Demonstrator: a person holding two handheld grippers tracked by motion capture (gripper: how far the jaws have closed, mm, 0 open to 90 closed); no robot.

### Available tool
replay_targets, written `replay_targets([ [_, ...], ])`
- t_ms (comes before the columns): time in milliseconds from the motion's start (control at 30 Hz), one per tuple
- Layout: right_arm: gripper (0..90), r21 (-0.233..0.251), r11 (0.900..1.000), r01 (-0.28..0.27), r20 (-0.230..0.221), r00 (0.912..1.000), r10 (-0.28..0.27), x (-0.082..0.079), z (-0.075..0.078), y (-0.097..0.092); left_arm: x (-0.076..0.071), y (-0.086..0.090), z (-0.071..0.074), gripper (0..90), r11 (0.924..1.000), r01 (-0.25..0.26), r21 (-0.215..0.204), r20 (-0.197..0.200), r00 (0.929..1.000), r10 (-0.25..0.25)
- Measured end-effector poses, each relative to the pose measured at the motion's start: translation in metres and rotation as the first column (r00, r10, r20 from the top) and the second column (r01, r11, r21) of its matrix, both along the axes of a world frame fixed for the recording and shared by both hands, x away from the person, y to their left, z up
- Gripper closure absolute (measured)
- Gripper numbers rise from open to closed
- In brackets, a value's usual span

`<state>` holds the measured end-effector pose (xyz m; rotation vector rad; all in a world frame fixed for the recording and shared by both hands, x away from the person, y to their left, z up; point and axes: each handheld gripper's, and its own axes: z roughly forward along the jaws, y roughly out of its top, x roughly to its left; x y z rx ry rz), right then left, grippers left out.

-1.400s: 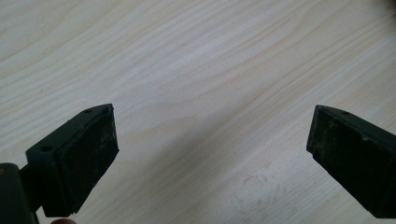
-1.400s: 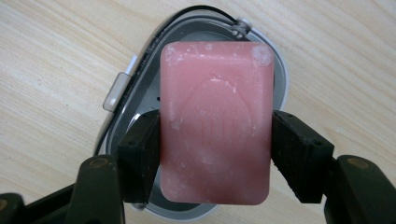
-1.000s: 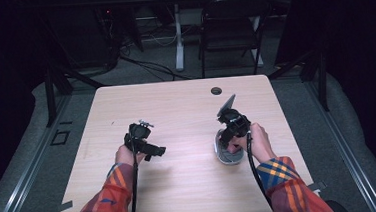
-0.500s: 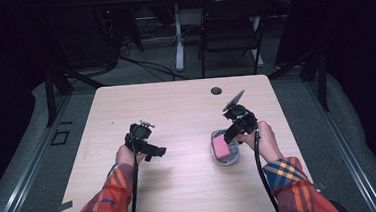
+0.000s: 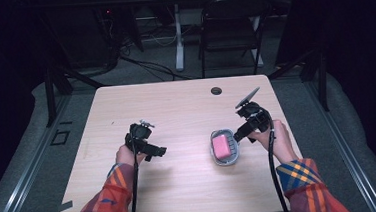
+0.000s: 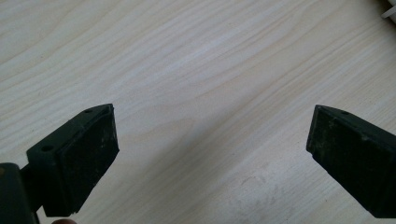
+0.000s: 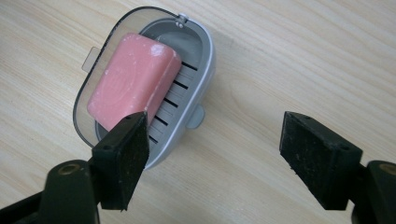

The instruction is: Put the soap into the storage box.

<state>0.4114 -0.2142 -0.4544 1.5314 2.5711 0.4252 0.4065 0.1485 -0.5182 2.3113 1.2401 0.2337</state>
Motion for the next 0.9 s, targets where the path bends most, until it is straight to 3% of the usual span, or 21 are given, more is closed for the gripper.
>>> replay_targets([
  [267, 13.7, -0.012, 0.9999, 0.005, 0.034, 0.9994, -0.005, -0.010, 0.007, -0.019, 0.000, 0.000, 0.000, 2.1, 1.0000, 0.000, 0.001, 0.001, 1.0000, 0.000],
  [533, 6.5, -0.011, 0.9999, 0.011, 0.030, 0.9995, -0.011, -0.017, 0.008, -0.038, 0.000, 0.000, 0.000, 2.1, 1.0000, 0.000, 0.001, -0.001, 1.0000, 0.000],
  [900, 0.3, -0.025, 0.9993, 0.029, 0.030, 0.9991, -0.029, -0.030, -0.005, -0.060, 0.000, 0.000, 0.000, 2.1, 1.0000, 0.001, 0.002, -0.001, 1.0000, -0.001],
])
